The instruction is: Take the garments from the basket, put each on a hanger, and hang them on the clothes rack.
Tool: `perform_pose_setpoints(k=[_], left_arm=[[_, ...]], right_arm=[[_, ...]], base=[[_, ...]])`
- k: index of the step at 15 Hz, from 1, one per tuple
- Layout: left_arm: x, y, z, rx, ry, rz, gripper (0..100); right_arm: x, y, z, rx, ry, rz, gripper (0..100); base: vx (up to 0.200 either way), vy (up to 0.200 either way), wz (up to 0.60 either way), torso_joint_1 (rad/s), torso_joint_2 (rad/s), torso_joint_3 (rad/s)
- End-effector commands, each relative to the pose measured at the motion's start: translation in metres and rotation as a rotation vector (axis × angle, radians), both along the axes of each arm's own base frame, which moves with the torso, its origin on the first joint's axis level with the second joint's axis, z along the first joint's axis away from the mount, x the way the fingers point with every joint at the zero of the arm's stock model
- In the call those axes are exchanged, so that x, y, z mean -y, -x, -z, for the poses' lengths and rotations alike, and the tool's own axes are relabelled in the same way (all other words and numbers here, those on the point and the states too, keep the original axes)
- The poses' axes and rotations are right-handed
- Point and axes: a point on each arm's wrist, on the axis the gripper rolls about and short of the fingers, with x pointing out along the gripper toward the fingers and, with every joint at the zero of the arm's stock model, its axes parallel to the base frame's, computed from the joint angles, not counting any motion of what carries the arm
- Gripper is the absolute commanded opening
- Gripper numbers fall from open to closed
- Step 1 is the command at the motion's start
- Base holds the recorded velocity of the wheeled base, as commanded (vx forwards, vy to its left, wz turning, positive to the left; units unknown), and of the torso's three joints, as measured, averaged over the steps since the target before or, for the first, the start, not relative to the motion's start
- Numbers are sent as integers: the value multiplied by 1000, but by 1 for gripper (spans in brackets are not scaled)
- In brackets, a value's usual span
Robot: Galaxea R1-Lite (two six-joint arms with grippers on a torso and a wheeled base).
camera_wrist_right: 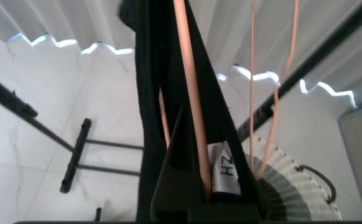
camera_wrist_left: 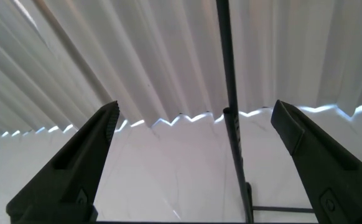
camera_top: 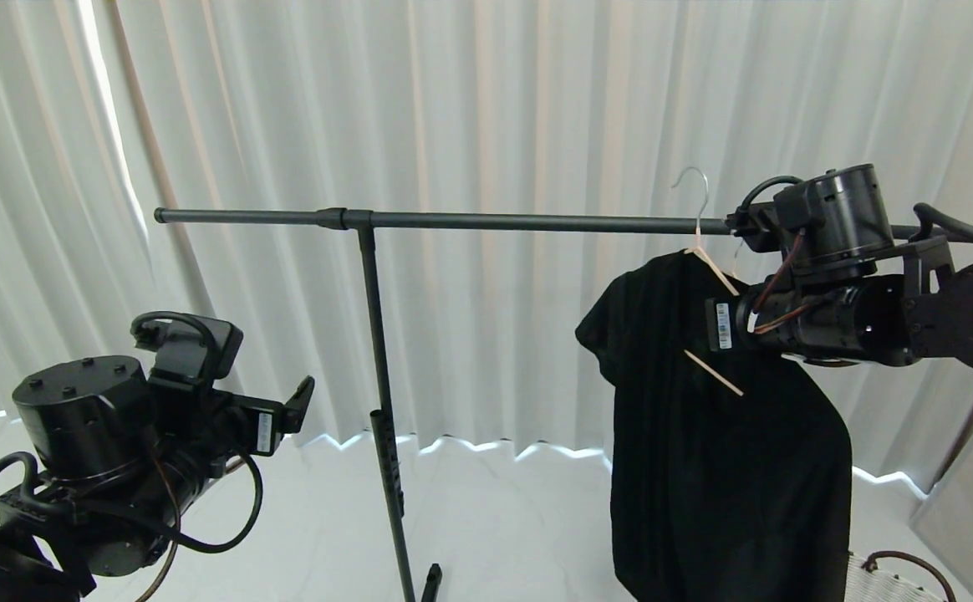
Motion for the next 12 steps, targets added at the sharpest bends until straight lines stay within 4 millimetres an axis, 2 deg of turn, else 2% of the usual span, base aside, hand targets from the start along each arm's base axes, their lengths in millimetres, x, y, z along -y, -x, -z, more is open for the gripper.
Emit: perform_pose_setpoints(k=[1, 8, 12], left_arm=[[1, 0, 1, -3, -1, 1, 100], [11, 2, 2, -10, -1, 47, 100], [15, 2, 4, -18, -1, 62, 100]], right_arm=[[-2, 1, -1, 4, -2, -7, 0], [-8, 6, 1, -5, 8, -19, 0], [-12, 10, 6, -19, 20, -35, 0]], base=[[200, 0, 0, -2, -7, 2], [200, 0, 0, 1, 2, 0], [0, 0, 0, 0, 0, 0]])
